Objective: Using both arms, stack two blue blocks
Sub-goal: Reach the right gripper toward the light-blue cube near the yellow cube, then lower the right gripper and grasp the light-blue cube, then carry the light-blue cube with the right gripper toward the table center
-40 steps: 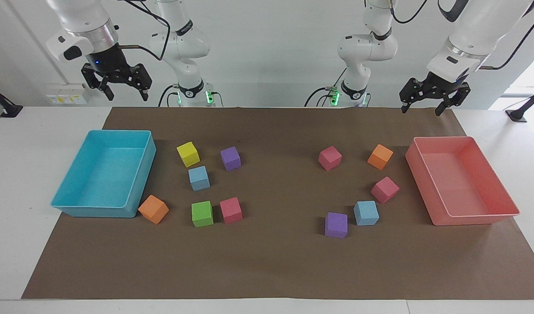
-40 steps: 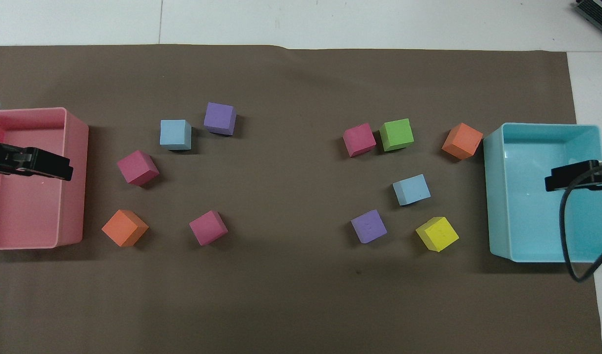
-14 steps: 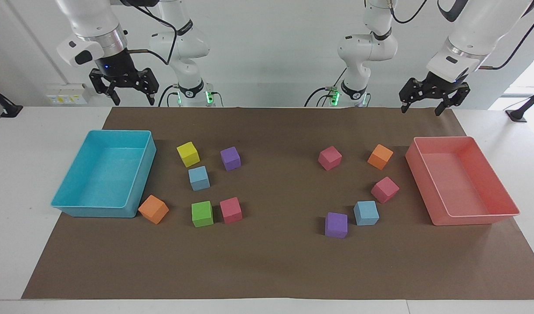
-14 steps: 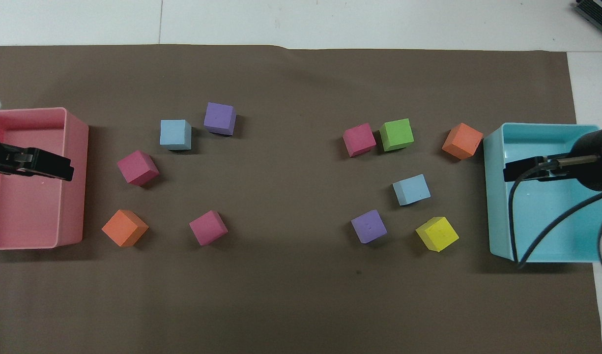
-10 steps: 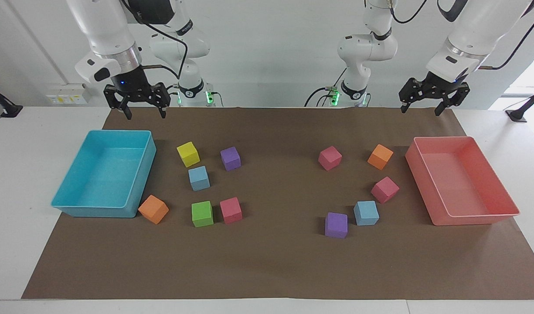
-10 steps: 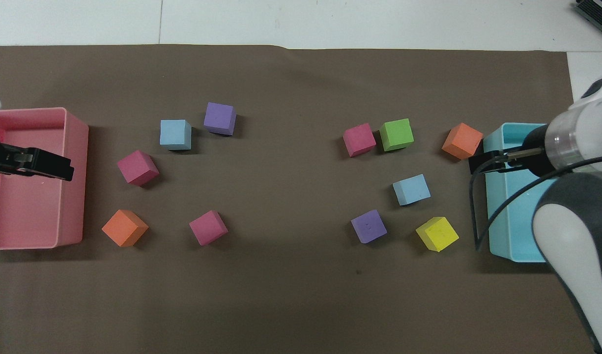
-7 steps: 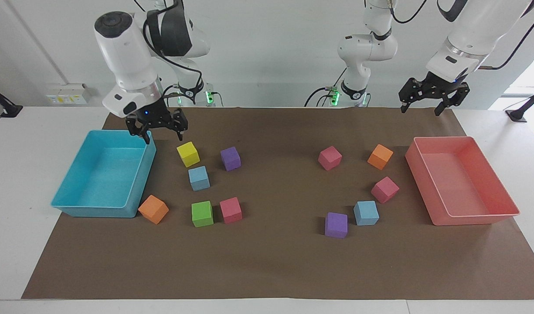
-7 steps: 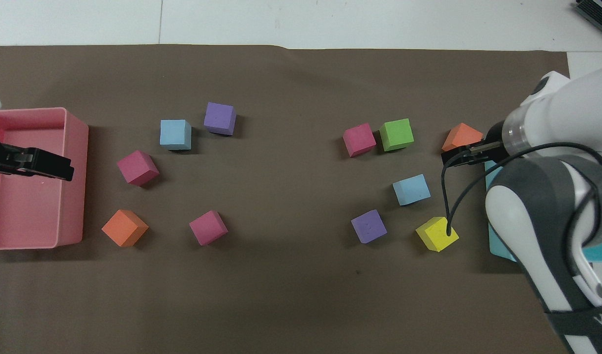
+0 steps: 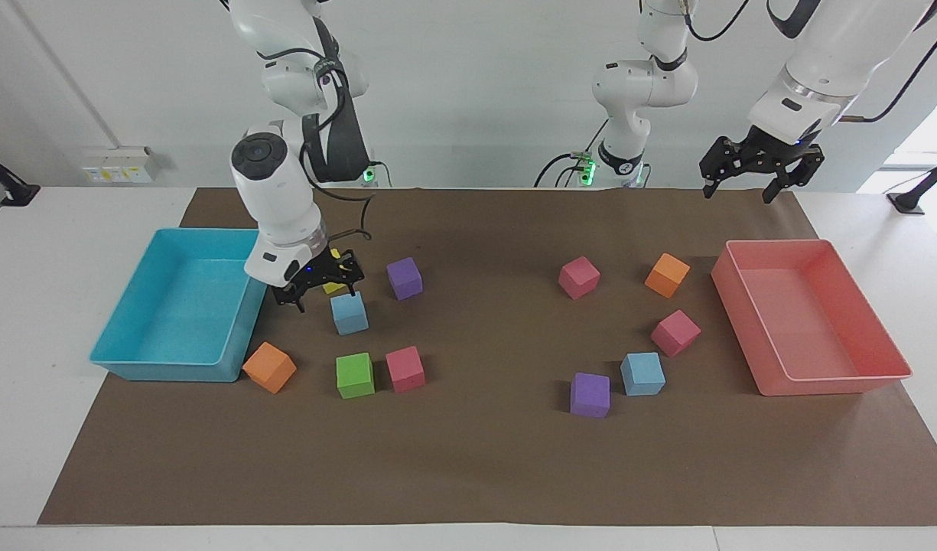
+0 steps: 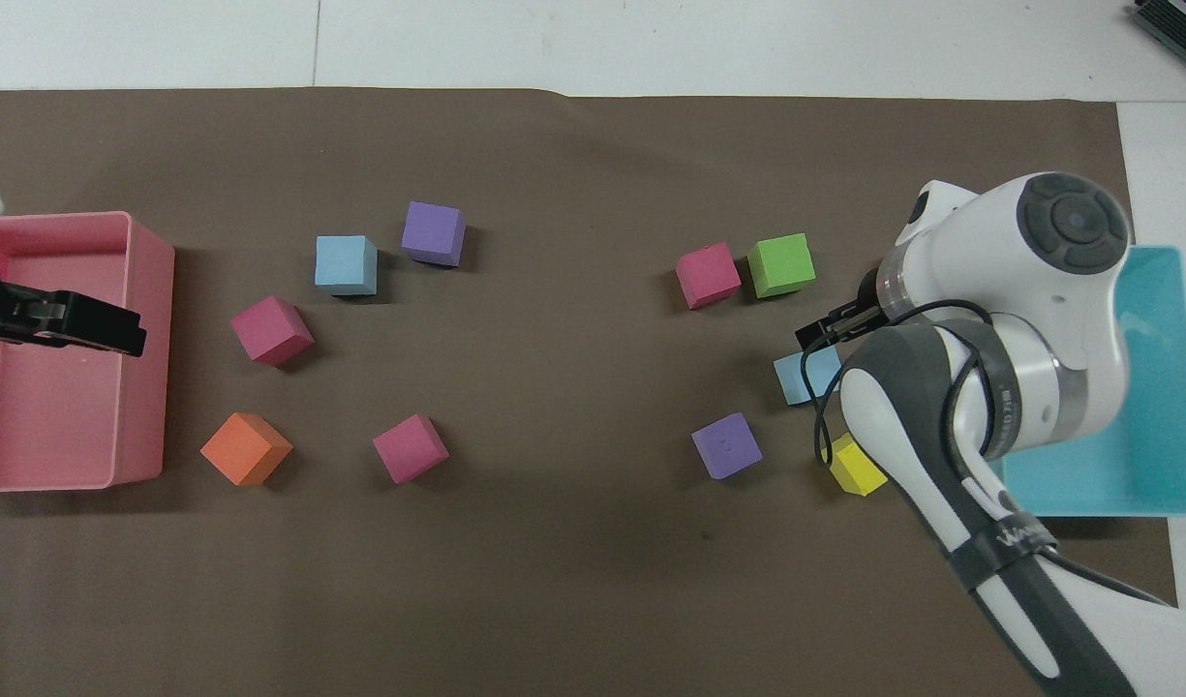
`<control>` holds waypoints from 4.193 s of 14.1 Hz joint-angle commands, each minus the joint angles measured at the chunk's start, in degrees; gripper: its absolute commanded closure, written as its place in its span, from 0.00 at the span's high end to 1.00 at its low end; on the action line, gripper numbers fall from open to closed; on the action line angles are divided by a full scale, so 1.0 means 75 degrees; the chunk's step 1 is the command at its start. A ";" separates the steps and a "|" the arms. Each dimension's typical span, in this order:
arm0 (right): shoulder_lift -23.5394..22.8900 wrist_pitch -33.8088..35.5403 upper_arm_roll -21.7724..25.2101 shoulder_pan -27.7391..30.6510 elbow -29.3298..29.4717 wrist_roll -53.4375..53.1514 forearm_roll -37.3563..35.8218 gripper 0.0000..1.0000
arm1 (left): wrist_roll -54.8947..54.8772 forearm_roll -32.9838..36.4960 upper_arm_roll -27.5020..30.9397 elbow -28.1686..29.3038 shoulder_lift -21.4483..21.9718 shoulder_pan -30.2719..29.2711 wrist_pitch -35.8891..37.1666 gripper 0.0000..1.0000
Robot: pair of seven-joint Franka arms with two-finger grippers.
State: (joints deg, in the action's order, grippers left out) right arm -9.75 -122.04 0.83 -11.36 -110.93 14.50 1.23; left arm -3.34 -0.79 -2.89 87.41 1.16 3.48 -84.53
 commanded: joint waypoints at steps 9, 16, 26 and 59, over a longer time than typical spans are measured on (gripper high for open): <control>-0.0271 -0.1856 -0.0006 -0.0103 -0.1428 0.0972 0.0281 1.00 | -0.0105 -0.0059 -0.0024 -0.0006 0.0080 -0.0042 0.0056 1.00; -0.0318 -0.1868 -0.0006 -0.0009 -0.1616 0.1078 0.0339 1.00 | -0.0105 -0.0059 -0.0024 -0.0006 0.0068 -0.0031 0.0056 1.00; -0.0505 -0.1915 0.0006 0.0014 -0.1604 0.1113 0.0339 0.86 | -0.0105 -0.0059 -0.0024 -0.0006 0.0068 -0.0031 0.0044 1.00; -0.1417 0.1096 0.0006 -0.2187 0.2155 -0.3410 0.0000 0.00 | -0.0082 -0.0059 -0.0024 0.0040 0.0103 -0.0007 0.0033 1.00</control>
State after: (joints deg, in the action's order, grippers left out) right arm -16.25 -114.66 0.74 -25.44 -99.74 -9.82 2.32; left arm -3.40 -0.79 -3.11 87.41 1.21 3.48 -84.53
